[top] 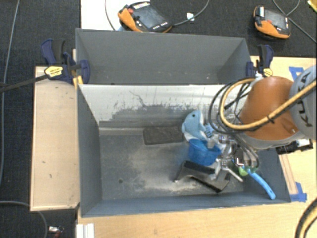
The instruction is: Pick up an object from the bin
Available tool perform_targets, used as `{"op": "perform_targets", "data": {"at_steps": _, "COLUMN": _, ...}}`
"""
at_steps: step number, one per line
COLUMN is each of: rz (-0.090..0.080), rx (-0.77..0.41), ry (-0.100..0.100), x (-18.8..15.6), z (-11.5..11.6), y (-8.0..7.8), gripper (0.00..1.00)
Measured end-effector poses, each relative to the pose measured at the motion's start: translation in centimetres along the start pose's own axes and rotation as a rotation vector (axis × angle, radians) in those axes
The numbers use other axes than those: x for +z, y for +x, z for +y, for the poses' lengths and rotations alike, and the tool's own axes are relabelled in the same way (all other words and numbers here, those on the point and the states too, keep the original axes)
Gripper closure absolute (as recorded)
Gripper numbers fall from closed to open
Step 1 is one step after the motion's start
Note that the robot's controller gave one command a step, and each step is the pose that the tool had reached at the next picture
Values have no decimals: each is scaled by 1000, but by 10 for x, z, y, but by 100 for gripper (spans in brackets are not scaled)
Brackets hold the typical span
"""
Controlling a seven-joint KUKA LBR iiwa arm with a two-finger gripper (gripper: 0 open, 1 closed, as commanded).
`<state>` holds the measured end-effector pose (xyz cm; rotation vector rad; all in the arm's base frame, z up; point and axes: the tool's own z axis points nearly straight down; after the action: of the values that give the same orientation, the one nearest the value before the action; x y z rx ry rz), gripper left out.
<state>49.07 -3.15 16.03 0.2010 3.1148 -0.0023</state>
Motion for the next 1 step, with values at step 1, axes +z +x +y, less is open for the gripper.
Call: {"op": "perform_targets", "data": {"at_steps": 1, "rz": 18, "rx": -271, "ry": -3, "x": 61, "z": 42, "y": 18, "gripper": 0}}
